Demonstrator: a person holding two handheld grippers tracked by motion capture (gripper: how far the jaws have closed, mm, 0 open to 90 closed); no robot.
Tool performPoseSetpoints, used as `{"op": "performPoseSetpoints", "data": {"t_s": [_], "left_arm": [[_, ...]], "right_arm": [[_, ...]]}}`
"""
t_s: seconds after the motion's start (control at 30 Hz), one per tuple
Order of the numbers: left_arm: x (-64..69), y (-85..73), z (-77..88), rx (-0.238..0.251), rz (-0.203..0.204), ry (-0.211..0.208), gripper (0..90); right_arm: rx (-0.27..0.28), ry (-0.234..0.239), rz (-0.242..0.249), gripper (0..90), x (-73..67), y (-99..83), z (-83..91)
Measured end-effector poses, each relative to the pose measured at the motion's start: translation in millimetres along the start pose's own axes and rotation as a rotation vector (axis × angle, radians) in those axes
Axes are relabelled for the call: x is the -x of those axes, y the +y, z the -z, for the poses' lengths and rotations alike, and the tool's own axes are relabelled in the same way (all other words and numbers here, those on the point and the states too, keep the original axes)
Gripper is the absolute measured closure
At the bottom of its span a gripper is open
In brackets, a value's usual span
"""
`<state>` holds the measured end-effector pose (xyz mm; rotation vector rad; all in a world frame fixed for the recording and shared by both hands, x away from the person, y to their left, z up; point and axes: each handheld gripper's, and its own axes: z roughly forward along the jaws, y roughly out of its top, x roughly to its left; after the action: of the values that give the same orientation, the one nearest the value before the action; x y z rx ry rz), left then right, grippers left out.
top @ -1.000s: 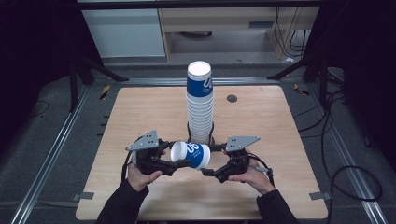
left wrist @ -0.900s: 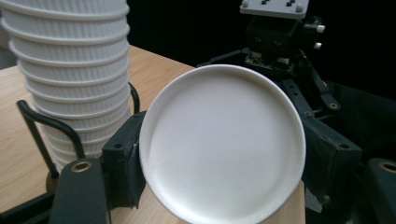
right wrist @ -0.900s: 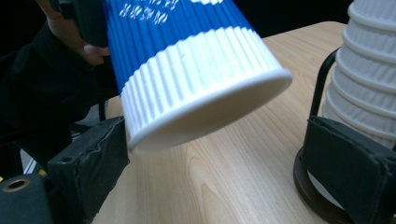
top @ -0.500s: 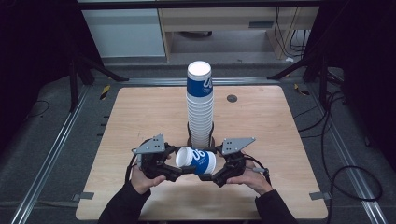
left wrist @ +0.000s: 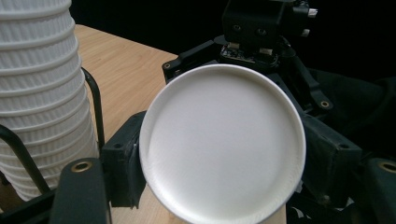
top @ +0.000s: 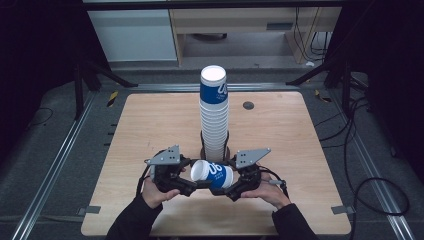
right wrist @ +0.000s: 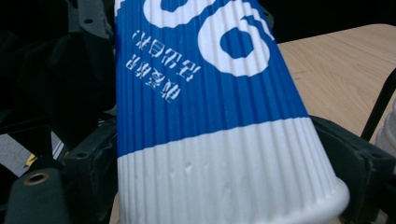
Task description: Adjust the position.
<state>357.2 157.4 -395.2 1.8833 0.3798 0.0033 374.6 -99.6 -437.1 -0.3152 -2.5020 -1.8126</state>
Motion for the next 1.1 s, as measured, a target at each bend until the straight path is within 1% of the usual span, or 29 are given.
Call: {"op": "performPoseSetpoints", "data": {"t_s": [0.13, 0.23, 0.27, 0.4, 0.43, 0.5, 0.57, 0.6, 0.63, 0.67, 0.7, 0.77, 0.83, 0.87, 0.93, 0.97, 1.0, 1.03, 1.07, 1.1], "left_arm": [[0.1, 0.7, -0.1, -0.003, 0.005, -0.002, 26.1], [0.8, 1.8, 0.1, -0.012, -0.008, 0.017, 24.6], [0.7, 3.3, 2.0, -0.010, -0.006, 0.017, 22.1], [0.0, 6.4, 7.9, -0.004, -0.005, 0.022, 20.3], [-0.2, 6.9, 9.6, -0.003, -0.007, 0.030, 19.8], [-0.9, 7.5, 11.5, -0.006, -0.005, 0.029, 18.8], [-2.6, 8.6, 15.7, -0.026, -0.007, 0.033, 17.9], [-3.1, 8.7, 17.1, -0.034, -0.007, 0.035, 17.2], [-5.1, 7.3, 20.1, -0.054, -0.002, 0.041, 16.6], [-5.1, 7.3, 20.1, -0.054, -0.002, 0.041, 16.2], [-6.9, 4.3, 20.3, -0.095, -0.001, 0.056, 15.6], [-9.0, 0.2, 18.5, -0.132, 0.003, 0.061, 15.3], [-9.9, -1.9, 17.3, -0.138, 0.008, 0.066, 15.5], [-10.9, -3.9, 15.6, -0.155, 0.014, 0.060, 15.5], [-11.0, -6.2, 12.9, -0.169, 0.014, 0.057, 15.2], [-11.0, -7.6, 9.4, -0.188, 0.020, 0.045, 15.1], [-11.0, -7.6, 9.4, -0.188, 0.020, 0.045, 15.0], [-10.8, -9.1, 6.0, -0.205, 0.019, 0.037, 15.0], [-10.8, -9.1, 6.0, -0.205, 0.019, 0.037, 15.0], [-10.8, -10.0, 4.3, -0.215, 0.019, 0.032, 15.0]], "right_arm": [[0.001, 0.003, 0.006, 14.3, -0.1, 0.4, 1.6], [0.004, -0.002, 0.009, 14.7, -0.2, 0.8, 2.3], [0.004, -0.009, 0.008, 14.9, 0.2, 1.0, 3.4], [0.011, -0.021, 0.010, 15.3, 1.5, 2.0, 7.8], [0.012, -0.027, 0.012, 15.4, 1.7, 2.4, 8.9], [0.008, -0.031, 0.015, 15.4, 1.9, 2.8, 10.1], [0.000, -0.044, 0.020, 15.3, 2.6, 3.5, 13.4], [-0.011, -0.056, 0.026, 15.3, 3.2, 3.9, 15.1], [-0.031, -0.071, 0.035, 15.2, 4.5, 4.5, 17.5], [-0.031, -0.071, 0.035, 15.2, 4.5, 4.5, 17.5], [-0.052, -0.091, 0.045, 15.1, 5.6, 4.9, 18.8], [-0.084, -0.107, 0.062, 15.1, 5.4, 4.5, 18.3], [-0.094, -0.104, 0.065, 15.1, 5.4, 4.0, 17.3], [-0.104, -0.106, 0.071, 15.0, 5.1, 3.6, 15.9], [-0.134, -0.111, 0.085, 15.0, 4.2, 3.0, 11.9], [-0.148, -0.109, 0.090, 15.0, 3.6, 2.3, 8.7], [-0.148, -0.109, 0.090, 15.0, 3.6, 2.3, 8.7], [-0.166, -0.107, 0.099, 15.1, 2.9, 1.6, 4.6], [-0.166, -0.107, 0.099, 15.1, 2.9, 1.6, 4.6], [-0.179, -0.103, 0.103, 15.1, 2.5, 1.1, 2.4]]}}
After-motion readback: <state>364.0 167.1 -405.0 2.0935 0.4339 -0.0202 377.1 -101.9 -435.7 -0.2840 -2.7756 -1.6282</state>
